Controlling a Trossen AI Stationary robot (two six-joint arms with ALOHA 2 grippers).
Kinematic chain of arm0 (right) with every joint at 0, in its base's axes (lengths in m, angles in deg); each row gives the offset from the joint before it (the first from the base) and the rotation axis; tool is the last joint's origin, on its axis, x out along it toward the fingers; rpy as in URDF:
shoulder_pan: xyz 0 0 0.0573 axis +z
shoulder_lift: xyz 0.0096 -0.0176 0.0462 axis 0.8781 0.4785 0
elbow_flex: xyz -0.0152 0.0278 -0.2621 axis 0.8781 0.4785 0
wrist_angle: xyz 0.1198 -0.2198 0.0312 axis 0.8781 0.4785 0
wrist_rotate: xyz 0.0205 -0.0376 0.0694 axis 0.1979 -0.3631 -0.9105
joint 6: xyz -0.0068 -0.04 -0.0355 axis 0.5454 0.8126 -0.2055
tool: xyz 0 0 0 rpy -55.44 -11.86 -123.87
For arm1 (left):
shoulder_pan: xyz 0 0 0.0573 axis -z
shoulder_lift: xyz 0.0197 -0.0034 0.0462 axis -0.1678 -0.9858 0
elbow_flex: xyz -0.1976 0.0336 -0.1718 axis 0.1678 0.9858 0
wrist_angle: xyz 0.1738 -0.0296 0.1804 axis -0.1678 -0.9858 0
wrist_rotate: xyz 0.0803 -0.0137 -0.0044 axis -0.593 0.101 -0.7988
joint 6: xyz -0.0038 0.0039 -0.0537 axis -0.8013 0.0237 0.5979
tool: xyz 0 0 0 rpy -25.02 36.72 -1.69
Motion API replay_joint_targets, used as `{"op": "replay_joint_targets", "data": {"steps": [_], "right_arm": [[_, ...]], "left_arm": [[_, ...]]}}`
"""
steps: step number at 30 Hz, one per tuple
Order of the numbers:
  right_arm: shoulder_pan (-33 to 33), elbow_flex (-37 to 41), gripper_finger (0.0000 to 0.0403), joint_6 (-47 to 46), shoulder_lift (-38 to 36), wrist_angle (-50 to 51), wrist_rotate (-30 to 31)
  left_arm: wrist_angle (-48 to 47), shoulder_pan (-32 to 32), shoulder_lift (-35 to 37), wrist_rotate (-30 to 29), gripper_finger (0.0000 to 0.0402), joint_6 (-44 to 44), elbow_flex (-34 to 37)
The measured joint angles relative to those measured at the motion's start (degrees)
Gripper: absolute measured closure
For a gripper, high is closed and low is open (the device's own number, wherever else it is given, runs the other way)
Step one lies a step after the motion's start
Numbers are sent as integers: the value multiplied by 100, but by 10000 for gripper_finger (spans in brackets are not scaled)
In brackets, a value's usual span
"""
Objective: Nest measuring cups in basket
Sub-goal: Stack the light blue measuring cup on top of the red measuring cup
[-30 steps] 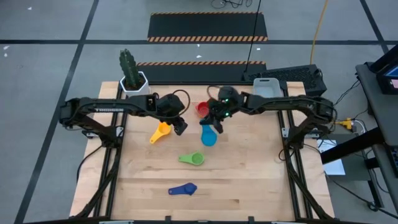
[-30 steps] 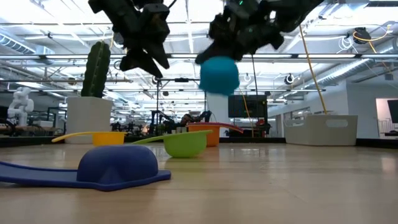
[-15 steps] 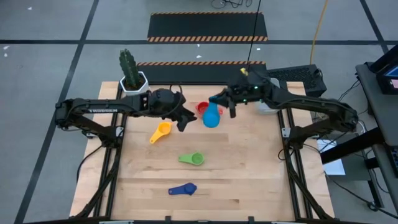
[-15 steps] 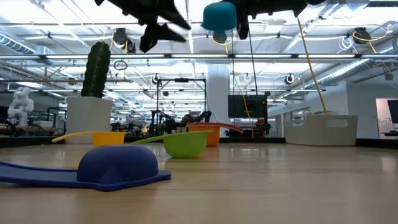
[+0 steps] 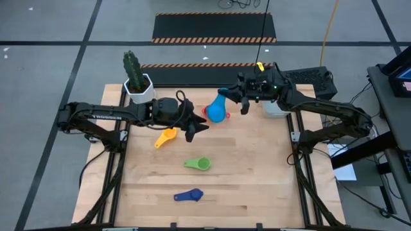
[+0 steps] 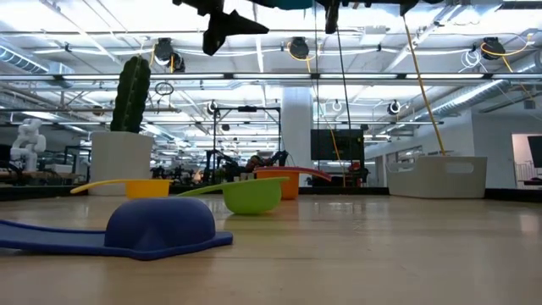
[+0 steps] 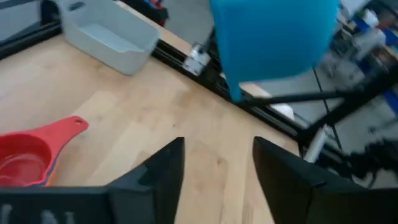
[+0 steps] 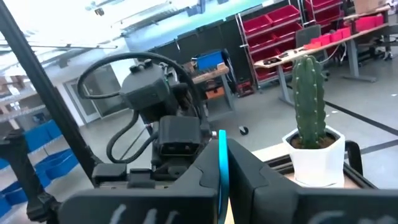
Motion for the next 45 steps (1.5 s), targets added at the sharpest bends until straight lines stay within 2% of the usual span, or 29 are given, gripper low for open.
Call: {"op": "replay_joint_targets", "data": {"steps": [5,11,33,40,45], "right_arm": [[0,0,403,-68,9,-81,18],[0,0,403,-70,12,-73,20],[4,-2,403,-91,6,-60,9],[4,-4,403,-90,6,-52,18],[2,-7,395,-95,6,-52,22]], "left_arm": [[332,-3,4,-174,157,100,0],[739,-3,-71,-148,157,143,0],[1457,-135,-521,-8,307,183,4],[1445,-232,-531,-2,387,147,4],[1448,-318,-533,5,384,138,4]]}}
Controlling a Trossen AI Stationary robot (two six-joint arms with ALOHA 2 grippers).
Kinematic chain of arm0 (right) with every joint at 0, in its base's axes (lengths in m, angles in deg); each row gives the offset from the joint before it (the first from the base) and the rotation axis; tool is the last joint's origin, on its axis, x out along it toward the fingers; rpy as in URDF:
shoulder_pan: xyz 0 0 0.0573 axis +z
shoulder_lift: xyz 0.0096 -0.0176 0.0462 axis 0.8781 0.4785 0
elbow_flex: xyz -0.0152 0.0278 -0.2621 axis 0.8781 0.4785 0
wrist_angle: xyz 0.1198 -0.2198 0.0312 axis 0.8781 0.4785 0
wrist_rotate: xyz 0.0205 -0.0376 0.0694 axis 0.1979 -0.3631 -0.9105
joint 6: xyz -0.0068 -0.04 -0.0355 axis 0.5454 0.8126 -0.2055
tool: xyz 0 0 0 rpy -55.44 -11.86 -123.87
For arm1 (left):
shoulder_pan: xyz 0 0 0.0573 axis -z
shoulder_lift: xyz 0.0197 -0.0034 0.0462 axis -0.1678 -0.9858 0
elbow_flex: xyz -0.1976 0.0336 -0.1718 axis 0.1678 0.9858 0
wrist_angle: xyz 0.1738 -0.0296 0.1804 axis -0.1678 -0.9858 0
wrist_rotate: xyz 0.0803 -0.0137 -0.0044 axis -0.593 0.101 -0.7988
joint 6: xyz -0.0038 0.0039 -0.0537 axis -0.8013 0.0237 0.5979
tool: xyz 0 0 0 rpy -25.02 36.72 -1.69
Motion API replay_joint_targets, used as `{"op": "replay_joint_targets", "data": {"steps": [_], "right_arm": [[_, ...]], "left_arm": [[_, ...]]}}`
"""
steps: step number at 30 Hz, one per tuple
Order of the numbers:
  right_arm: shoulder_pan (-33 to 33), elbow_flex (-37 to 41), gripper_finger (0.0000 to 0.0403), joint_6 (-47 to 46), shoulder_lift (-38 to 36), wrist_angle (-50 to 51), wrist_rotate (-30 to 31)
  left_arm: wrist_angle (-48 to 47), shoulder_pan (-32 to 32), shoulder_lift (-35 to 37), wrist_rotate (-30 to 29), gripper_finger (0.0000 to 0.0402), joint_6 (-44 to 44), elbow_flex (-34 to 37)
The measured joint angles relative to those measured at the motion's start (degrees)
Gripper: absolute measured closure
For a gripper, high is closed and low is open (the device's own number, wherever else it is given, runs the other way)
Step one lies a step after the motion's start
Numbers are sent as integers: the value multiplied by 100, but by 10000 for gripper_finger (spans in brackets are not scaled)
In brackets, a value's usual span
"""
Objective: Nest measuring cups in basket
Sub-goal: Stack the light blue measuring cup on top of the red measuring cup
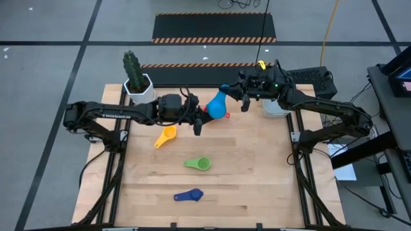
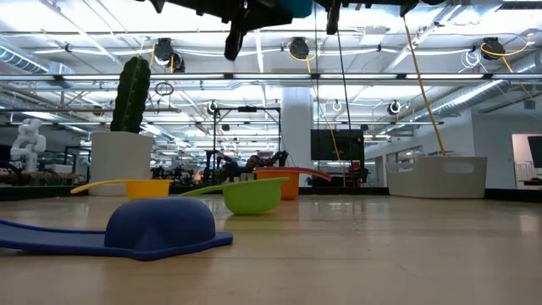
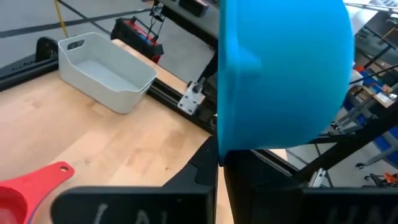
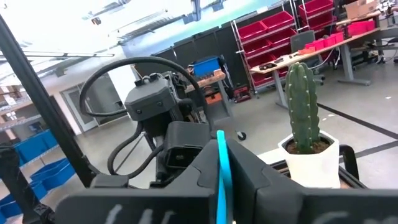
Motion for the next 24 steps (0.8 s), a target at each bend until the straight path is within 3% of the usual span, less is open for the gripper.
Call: {"op": "replay_joint_targets", "data": {"steps": [10,19,24], "right_arm": [[75,7,291,-150,-144,418,51],[667,-114,219,405,-906,2370,1947],[1166,-1103,209,1098,-903,3966,2859]], "left_arm": [[-121,-208,146,184,394,-340,0],[-961,-403,491,187,395,-894,-4],[-1443,-418,662,22,393,-1384,-4]]}}
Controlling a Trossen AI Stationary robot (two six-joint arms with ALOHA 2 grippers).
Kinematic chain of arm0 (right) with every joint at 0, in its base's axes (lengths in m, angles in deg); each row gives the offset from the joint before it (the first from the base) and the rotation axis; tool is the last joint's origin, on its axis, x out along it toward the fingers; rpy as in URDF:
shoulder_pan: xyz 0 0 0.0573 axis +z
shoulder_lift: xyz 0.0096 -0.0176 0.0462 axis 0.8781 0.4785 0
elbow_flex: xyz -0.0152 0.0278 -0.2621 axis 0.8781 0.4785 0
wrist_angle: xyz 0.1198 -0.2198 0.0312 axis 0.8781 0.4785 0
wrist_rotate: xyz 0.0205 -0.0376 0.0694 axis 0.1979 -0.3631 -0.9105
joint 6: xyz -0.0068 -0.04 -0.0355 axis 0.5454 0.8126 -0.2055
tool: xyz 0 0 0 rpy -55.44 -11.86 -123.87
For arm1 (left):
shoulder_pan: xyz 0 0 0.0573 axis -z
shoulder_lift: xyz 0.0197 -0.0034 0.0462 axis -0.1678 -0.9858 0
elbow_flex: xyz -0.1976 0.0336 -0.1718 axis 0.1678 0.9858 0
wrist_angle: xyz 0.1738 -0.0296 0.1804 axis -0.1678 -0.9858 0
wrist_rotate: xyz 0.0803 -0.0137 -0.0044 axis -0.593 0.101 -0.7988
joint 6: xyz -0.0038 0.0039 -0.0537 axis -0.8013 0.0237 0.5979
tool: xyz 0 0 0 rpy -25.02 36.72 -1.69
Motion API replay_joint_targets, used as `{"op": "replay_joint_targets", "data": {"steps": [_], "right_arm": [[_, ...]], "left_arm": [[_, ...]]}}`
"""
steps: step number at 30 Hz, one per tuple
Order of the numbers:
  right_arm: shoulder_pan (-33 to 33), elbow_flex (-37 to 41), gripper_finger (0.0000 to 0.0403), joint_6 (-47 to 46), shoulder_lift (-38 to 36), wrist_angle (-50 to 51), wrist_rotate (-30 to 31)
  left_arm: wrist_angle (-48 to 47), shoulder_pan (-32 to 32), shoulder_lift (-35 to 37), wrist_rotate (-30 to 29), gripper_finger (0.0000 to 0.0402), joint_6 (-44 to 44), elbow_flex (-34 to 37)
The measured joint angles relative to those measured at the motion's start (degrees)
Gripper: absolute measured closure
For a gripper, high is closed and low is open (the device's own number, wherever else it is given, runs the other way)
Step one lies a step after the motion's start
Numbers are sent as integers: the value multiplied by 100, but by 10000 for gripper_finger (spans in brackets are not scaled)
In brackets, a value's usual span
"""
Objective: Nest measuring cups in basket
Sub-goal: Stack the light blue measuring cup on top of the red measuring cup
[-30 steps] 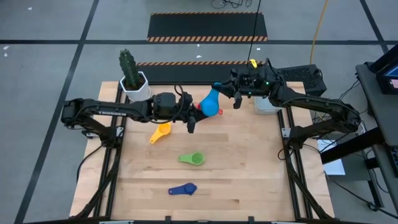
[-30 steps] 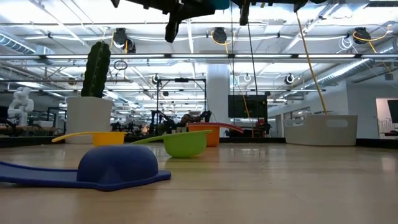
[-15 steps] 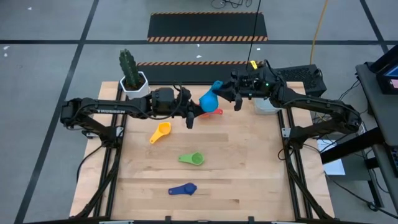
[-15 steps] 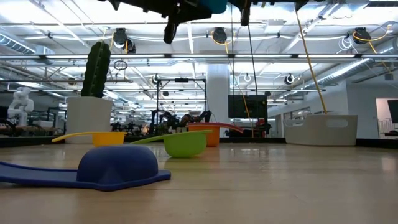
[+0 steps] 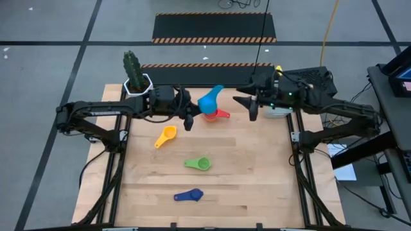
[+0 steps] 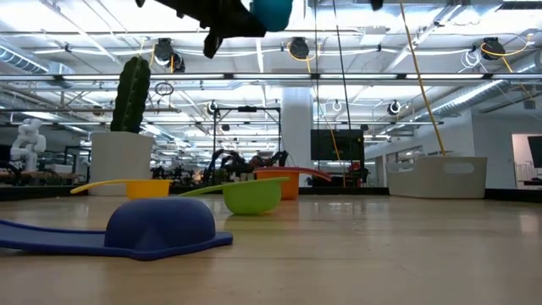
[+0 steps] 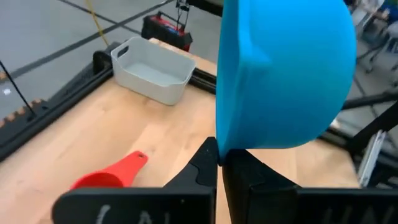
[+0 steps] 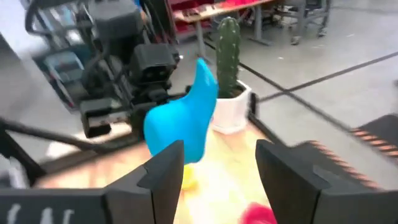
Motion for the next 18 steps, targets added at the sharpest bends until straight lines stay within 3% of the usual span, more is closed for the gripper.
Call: {"op": "replay_joint_targets", "data": {"steps": [4,9,18], "right_arm": [[461,-1209,209,639,539,1232,803],[771,-2329,209,1465,1368,1836,1458],[797,-3008,208,2038,2340,2289,1605]], "left_arm": [[-218,6,18,-34,396,-238,0],[-441,7,14,-47,392,-428,0],[-1289,78,192,-346,392,-697,3]]}}
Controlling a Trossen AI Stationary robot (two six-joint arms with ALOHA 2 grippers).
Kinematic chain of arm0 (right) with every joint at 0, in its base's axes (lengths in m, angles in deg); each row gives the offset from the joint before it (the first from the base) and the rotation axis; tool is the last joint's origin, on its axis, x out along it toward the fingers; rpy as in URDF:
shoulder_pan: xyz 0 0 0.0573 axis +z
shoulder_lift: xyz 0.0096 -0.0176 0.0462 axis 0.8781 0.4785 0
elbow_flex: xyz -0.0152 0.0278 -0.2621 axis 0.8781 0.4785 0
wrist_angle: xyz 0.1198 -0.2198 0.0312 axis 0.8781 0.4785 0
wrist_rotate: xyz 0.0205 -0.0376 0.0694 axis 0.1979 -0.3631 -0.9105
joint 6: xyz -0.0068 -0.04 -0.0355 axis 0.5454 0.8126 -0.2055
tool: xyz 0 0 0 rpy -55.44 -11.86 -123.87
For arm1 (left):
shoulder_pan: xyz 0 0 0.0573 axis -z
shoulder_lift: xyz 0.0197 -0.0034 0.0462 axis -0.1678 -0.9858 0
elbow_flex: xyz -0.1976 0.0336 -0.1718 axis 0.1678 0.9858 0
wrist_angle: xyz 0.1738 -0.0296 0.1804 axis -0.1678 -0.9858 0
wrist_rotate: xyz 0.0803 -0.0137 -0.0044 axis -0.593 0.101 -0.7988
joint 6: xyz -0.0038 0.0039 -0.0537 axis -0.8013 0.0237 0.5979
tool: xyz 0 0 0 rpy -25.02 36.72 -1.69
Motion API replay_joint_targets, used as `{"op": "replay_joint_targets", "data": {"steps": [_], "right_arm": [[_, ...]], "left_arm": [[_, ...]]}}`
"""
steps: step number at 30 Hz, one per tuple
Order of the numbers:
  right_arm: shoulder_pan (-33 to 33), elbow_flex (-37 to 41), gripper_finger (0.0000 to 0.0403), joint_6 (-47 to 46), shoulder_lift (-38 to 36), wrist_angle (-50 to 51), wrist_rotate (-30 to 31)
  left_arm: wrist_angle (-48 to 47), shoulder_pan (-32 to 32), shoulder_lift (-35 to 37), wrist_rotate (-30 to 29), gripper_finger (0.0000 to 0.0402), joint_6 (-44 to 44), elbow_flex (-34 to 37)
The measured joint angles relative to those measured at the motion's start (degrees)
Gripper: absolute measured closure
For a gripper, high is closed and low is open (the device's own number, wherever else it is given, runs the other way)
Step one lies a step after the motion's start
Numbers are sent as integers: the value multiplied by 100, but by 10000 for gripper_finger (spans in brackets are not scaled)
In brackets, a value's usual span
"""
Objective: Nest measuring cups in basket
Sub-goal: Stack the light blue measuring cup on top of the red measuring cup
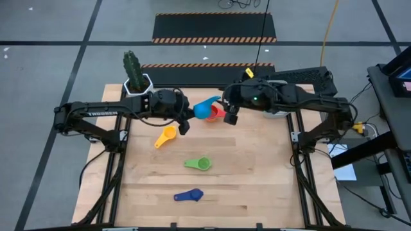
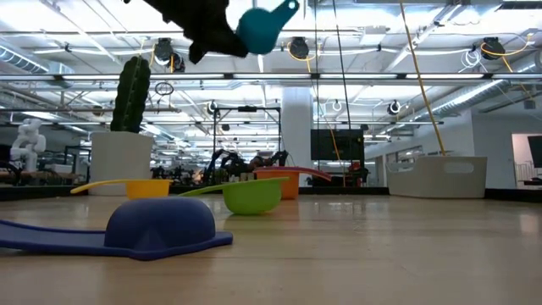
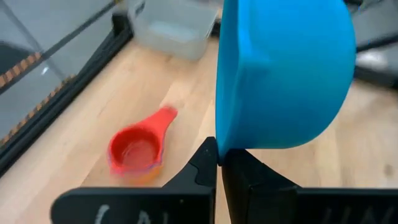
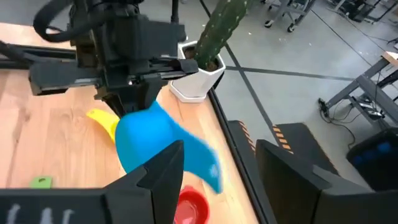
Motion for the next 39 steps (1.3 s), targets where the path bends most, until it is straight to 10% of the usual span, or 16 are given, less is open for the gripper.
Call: {"op": "replay_joint_targets", "data": {"steps": [39], "right_arm": [[-426,659,324,461,261,-581,-1367]], "left_arm": [[-805,20,259,-74,388,-663,-3]]}}
